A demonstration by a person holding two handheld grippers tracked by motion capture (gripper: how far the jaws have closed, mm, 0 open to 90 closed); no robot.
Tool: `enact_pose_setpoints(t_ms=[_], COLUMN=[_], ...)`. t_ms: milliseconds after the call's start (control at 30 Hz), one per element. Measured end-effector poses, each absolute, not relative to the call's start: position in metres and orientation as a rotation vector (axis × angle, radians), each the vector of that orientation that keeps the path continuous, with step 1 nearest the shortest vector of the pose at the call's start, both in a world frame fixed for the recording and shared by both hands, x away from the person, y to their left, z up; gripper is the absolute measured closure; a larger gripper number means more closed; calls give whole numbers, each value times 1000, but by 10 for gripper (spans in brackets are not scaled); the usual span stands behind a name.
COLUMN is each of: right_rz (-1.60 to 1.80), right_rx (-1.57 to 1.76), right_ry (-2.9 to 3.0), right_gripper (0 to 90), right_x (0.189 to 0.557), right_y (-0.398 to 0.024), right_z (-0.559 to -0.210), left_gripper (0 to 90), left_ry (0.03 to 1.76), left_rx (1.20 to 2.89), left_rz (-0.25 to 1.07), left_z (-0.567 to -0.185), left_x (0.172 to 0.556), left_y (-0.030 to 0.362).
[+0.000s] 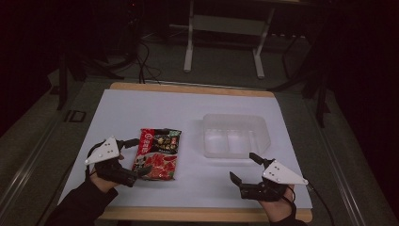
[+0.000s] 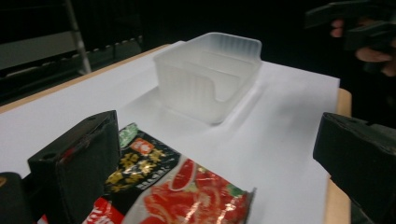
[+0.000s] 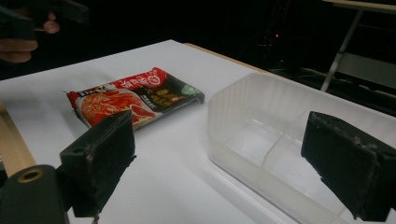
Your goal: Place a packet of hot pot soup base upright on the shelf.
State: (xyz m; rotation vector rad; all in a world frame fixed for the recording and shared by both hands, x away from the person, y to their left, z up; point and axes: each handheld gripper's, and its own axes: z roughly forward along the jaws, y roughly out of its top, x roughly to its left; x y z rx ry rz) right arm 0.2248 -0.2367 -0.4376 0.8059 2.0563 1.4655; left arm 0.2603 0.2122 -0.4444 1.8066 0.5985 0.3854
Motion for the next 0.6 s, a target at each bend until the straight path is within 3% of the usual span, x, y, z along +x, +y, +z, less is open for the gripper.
enact_pose_setpoints(t_ms=[233,600], right_rz=[1463,1482], right_rx=[799,801], right_ry=[2058,2067], right_gripper=[98,98], right_x=[224,223], right_y=[-235,-234], right_z=[-437,-435], left_gripper=[53,109], left_ry=[706,914], left_rx=[1842,1786], left_rz=[450,438], left_z=[-438,-438], left_x=[279,305], left_y=[211,214])
